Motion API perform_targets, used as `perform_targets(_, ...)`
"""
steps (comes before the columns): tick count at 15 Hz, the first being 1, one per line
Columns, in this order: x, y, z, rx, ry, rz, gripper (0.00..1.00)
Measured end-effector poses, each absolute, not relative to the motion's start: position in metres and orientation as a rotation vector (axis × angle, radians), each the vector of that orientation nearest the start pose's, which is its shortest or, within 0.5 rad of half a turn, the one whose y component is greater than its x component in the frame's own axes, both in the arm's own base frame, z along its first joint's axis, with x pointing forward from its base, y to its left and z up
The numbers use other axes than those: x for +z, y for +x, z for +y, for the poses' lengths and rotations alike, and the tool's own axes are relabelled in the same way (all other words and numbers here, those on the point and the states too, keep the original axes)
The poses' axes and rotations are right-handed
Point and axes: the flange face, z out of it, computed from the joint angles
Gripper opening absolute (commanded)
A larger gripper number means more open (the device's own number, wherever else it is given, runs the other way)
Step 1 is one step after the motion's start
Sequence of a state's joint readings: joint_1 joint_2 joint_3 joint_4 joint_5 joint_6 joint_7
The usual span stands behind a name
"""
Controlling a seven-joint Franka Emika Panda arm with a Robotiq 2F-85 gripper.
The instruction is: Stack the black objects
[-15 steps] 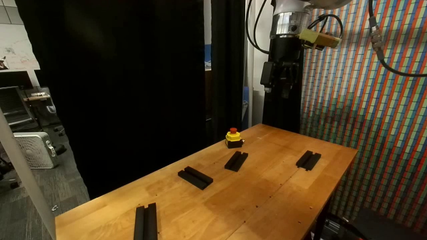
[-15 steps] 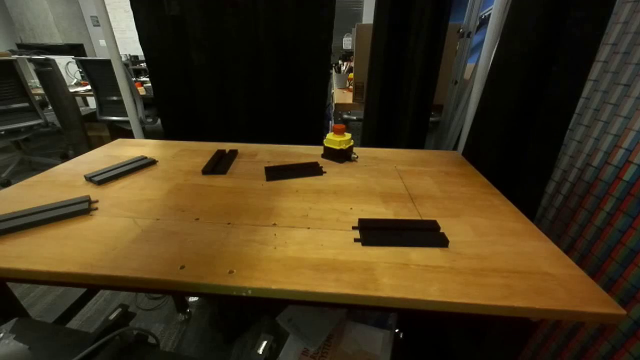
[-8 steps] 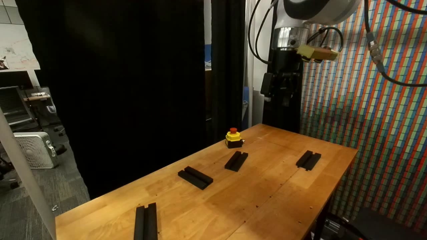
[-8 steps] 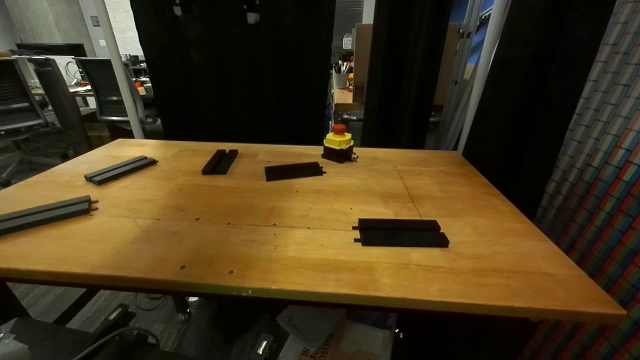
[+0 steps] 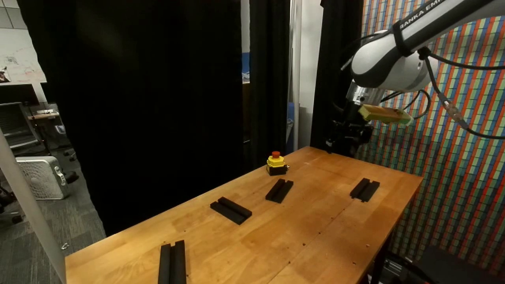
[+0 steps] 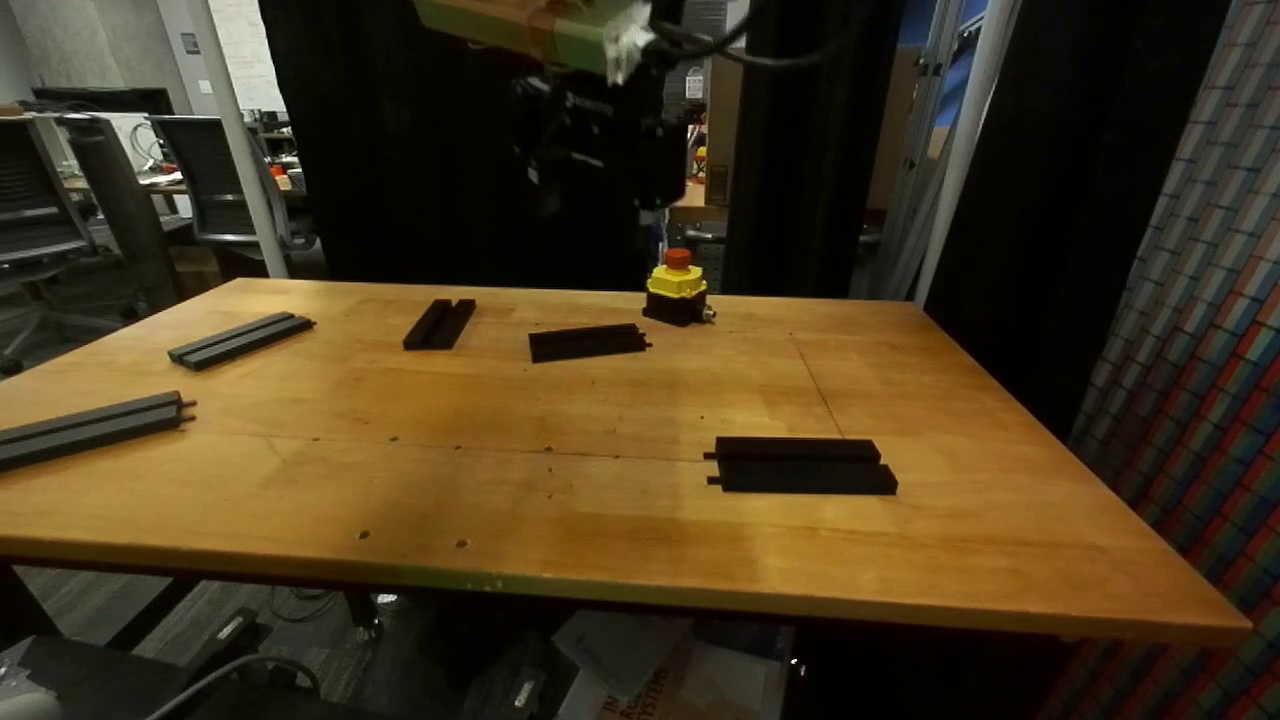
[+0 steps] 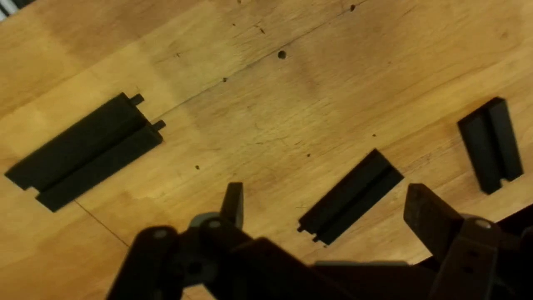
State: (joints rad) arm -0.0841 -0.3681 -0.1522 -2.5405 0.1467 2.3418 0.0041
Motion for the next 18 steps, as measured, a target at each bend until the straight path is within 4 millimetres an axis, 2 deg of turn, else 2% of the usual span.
perform_targets(4, 0.369, 0.410, -0.158, -0.293, -2.814, 0.805, 1.00)
perform_targets(7, 0.337, 0.410, -0.187, -0.295, -2.710, 1.026, 1.00)
perform_targets(13, 0.286, 0.425, -0.220, -0.255, -2.517, 1.456, 1.00)
perform_targets(18, 0.265, 0.440, -0.233, -0.207, -2.402, 1.794, 1.00)
